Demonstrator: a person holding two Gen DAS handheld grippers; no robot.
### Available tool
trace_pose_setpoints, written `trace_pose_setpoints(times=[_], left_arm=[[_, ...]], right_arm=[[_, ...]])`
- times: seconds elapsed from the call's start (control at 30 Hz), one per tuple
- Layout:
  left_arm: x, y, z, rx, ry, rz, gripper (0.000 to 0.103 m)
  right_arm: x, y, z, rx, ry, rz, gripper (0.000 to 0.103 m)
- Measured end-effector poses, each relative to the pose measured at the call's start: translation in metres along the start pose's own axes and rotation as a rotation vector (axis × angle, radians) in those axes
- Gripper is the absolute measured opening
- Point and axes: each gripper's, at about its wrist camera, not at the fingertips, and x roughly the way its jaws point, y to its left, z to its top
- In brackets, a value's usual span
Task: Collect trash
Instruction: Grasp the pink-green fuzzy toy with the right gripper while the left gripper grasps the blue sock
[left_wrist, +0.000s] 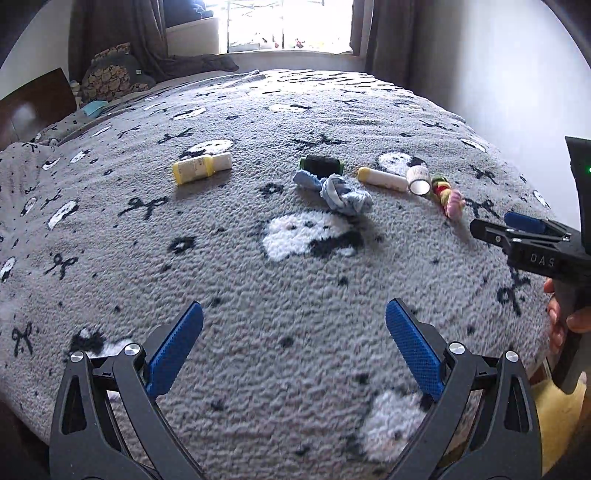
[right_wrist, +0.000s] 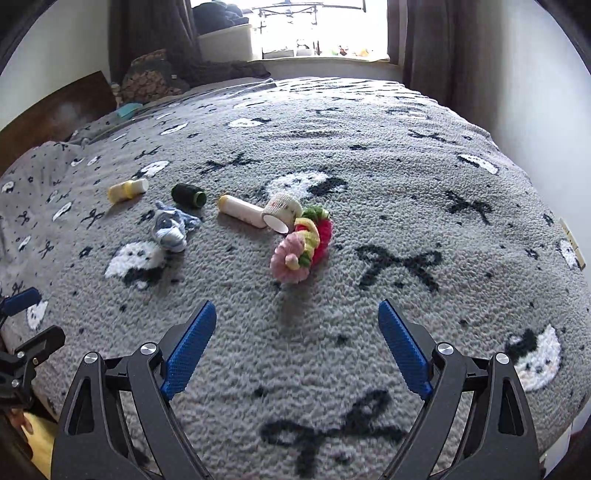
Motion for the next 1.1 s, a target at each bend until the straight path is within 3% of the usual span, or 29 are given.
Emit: trace_pose_setpoints(times=[0.23, 0.33, 0.4, 0.43, 0.5, 0.57, 0.8, 0.87, 0.9, 0.97, 1.03, 1.1], left_arm=[[0.047, -0.011, 0.031, -0.031, 0.011, 0.009, 0.094], [0.063, -0.013, 0.039, -0.042, 0.017, 0.013, 0.094], [0.072, -0.011, 0.045, -0.076, 0.02, 0.016, 0.094], [0.077, -0.012, 0.048, -0.087, 0.024, 0.017, 0.094], [0.085, -0.013, 0.054, -0.105, 0.032, 0.02, 0.094], [0.092, -0.014, 0.06, -0.128, 0.039, 0.012, 0.094], [0.113, -0.027, 0.082, -0.129, 0.054, 0.008, 0.092], [0.122, -0.03, 0.085, -0.118, 0.064, 0.002, 0.079], [0.126, -0.031, 0.086, -0.111, 0.077, -0.01, 0.067], [0.128, -0.036, 0.086, -0.092, 0.083, -0.022, 0.059], [0.123, -0.04, 0.086, -0.068, 0.068, -0.034, 0.041], [0.115, -0.042, 0.085, -0.052, 0.061, -0.043, 0.036]], right_arm=[[0.044, -0.003, 0.02, 0.008, 0.014, -0.049, 0.087], [0.056, -0.005, 0.027, 0.025, 0.022, -0.045, 0.075], [0.064, -0.008, 0.029, 0.033, 0.039, -0.04, 0.059], [0.066, -0.009, 0.029, 0.029, 0.043, -0.044, 0.056], [0.066, -0.01, 0.027, 0.02, 0.038, -0.04, 0.036], [0.061, -0.012, 0.026, 0.019, 0.029, -0.042, 0.023], [0.045, -0.019, 0.021, 0.007, 0.013, -0.016, 0.021], [0.04, -0.019, 0.021, 0.0, 0.002, -0.017, 0.021], [0.039, -0.019, 0.021, -0.005, -0.001, -0.021, 0.021], [0.036, -0.019, 0.02, -0.011, -0.006, -0.022, 0.021], [0.033, -0.018, 0.019, -0.013, -0.009, -0.015, 0.021], [0.028, -0.014, 0.018, -0.027, -0.021, -0.016, 0.021]])
